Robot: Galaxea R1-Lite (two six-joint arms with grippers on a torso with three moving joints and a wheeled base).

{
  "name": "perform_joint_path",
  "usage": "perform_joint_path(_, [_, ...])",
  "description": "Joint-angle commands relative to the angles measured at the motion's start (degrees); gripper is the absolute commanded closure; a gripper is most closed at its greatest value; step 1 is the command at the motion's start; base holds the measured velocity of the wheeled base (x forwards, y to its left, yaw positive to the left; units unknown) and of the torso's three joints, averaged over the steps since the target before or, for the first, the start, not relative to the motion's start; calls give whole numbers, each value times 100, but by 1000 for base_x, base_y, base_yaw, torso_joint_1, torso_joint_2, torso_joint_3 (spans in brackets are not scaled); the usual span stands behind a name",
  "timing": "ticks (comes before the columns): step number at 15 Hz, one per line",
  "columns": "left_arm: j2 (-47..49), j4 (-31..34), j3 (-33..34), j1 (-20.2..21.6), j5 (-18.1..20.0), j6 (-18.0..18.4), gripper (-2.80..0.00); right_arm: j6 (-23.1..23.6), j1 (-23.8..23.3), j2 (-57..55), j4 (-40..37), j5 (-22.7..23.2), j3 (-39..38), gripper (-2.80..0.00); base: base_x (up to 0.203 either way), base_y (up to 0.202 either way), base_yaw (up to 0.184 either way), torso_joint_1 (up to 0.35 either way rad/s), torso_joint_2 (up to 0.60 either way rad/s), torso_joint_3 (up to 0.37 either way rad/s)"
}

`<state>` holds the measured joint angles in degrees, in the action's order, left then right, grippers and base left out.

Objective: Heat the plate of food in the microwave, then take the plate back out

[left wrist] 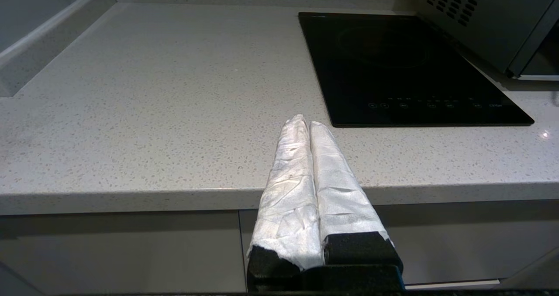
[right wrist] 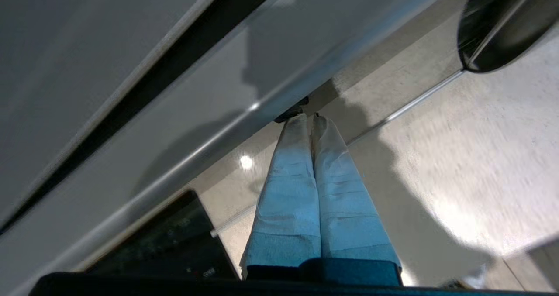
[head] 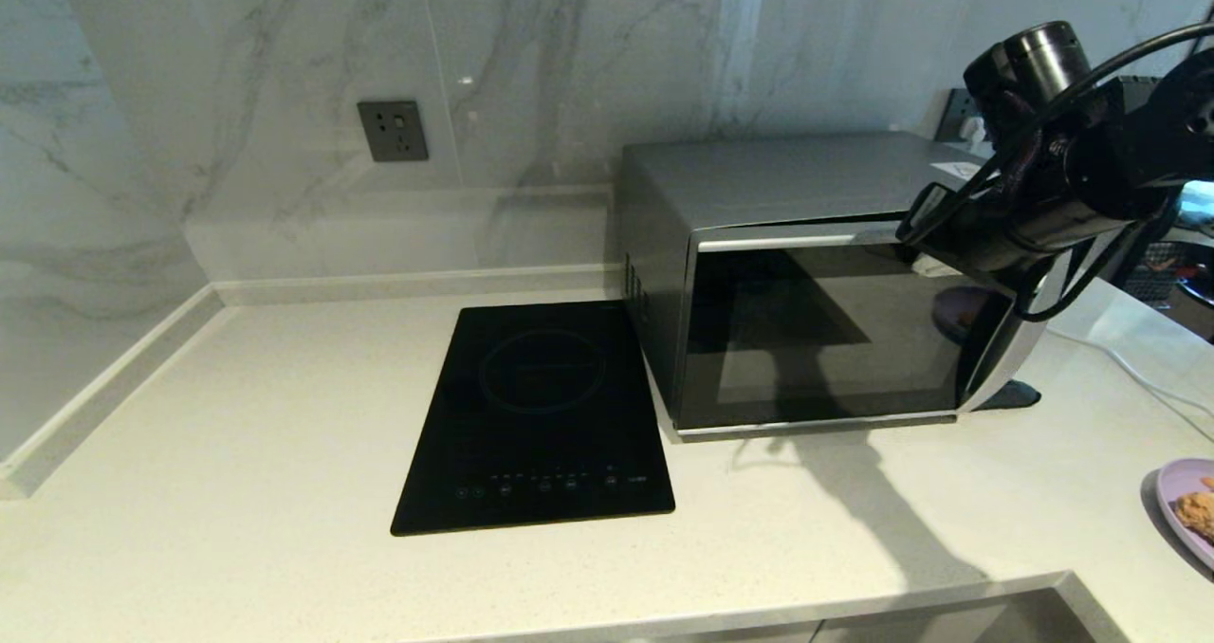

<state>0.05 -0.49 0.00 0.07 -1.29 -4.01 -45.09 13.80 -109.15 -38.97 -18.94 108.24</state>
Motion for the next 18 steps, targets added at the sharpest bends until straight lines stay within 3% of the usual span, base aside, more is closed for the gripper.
perform_joint_path(1, [4, -4, 0, 1, -3, -4, 0, 74, -268, -89, 177, 197, 3, 0, 0, 0, 0, 0, 0, 0])
perform_joint_path(5, [4, -4, 0, 1, -3, -3, 0, 228, -594, -89, 610, 657, 4, 0, 0, 0, 0, 0, 0, 0])
perform_joint_path(13, [4, -4, 0, 1, -3, -3, 0, 220, -645, 45, 588, 799, -94, 0, 0, 0, 0, 0, 0, 0])
perform_joint_path(18, [4, -4, 0, 1, -3, -3, 0, 370, -823, 804, 588, 810, -917, 0, 0, 0, 0, 0, 0, 0])
